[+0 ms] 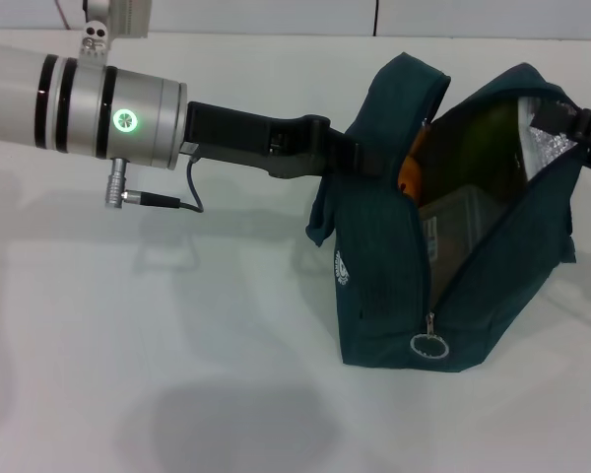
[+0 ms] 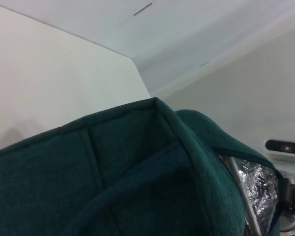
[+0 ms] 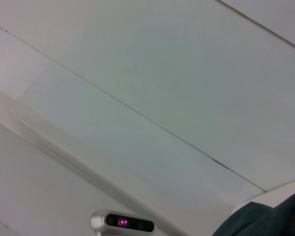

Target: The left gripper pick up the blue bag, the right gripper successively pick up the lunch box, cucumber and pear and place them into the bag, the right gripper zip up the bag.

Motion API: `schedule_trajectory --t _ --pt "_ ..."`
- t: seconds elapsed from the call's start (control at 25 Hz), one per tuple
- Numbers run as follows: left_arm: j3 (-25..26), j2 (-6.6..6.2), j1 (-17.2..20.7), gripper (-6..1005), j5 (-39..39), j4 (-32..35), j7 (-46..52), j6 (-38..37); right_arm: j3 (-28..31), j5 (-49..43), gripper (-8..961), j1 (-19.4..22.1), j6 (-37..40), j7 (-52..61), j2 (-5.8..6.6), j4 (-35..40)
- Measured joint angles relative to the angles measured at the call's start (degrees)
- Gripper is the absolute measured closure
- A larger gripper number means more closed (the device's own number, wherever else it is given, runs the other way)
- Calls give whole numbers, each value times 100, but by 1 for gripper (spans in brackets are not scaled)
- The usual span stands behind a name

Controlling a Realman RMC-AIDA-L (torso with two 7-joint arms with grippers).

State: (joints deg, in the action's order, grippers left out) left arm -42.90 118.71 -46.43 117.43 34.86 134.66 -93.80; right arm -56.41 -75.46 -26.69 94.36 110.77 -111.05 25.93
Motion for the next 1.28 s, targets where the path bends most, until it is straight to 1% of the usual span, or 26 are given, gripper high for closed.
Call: schedule_trajectory --t 0.24,0.4,0.64,0.76,0.92,1.08,1.24,1.28 --pt "7 -4 22 960 -1 10 -44 20 88 60 468 159 44 22 -11 -38" --pt "13 -6 28 962 -1 12 -49 55 184 112 329 302 168 23 11 -74" --pt "15 5 38 961 -1 -7 -56 59 414 134 95 540 771 -105 14 -80" --pt "10 -7 68 961 -2 -26 -55 59 434 120 95 684 1301 -585 -2 -75" --pt "42 -21 199 960 -5 -25 -55 110 386 -34 96 994 1802 -1794 -82 -68" --pt "45 -9 288 960 -23 -32 -54 192 376 -731 96 1101 1907 -2759 -183 -67" --pt "44 30 301 961 -26 -32 -82 203 354 -1584 97 1093 1773 -3816 -371 -141" --pt "43 37 301 961 -30 -32 -97 203 317 -1703 97 1061 1654 -4071 -392 -260"
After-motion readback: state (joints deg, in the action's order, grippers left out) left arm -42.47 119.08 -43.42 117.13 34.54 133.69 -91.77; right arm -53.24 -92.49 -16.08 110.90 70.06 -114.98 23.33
